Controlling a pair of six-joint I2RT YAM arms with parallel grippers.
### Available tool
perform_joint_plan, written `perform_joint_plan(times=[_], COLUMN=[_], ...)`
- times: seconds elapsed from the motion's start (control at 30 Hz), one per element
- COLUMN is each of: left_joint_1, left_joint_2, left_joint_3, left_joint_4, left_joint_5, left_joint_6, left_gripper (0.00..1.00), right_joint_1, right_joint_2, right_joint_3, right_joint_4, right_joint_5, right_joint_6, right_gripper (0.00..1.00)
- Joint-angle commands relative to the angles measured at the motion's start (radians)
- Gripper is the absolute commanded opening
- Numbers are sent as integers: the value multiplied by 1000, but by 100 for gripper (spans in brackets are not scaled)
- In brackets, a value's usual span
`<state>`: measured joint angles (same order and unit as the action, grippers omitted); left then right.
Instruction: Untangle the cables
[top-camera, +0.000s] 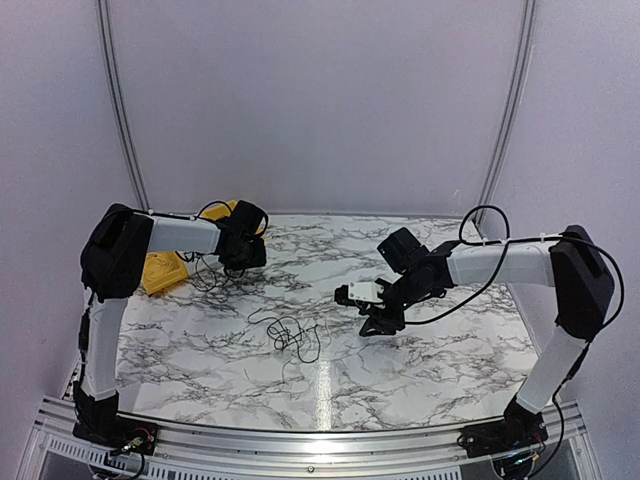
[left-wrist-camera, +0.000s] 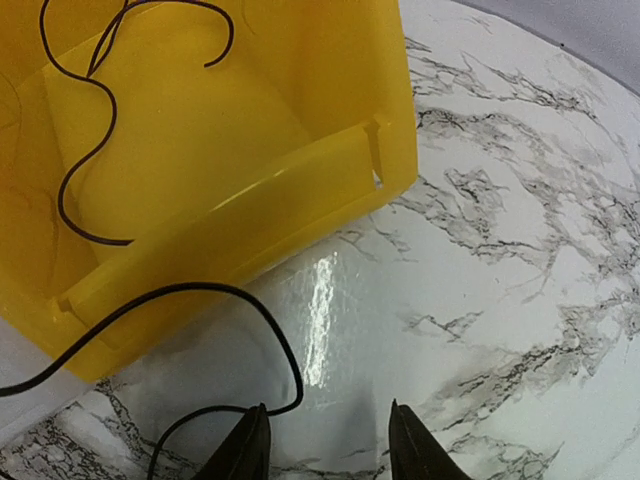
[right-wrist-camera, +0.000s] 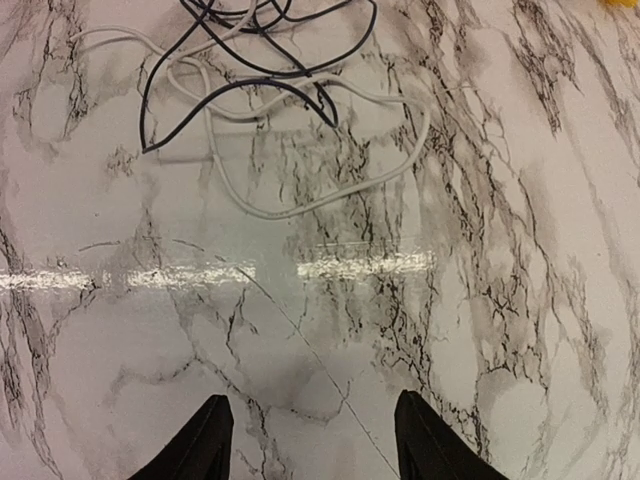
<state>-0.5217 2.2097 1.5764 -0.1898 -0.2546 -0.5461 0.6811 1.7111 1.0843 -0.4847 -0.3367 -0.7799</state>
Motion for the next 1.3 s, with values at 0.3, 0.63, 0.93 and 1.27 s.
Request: perform_joint_plan(times=[0.3,0.63,0.93,1.27], left_joint_1=[12,14,96,180], left_joint_2=[84,-176,-283,-265], left_joint_3=[106,6,49,121], left_joint_4=[-10,-31,-30,7], left_joint_5=[-100,-78,-75,-20], left_joint_6=[75,304,452,524], left_gripper=[13,0,0,0], right_joint_1=[10,10,11,12], right_joint_2=[-11,-10,-7,8], right_joint_3=[39,38,40,40], right_joint_4=[-11,-13,-16,-14], right_joint_5=[19,18,24,31], right_joint_6=[-8,-12,-7,-5], right_gripper=[56,56,56,56])
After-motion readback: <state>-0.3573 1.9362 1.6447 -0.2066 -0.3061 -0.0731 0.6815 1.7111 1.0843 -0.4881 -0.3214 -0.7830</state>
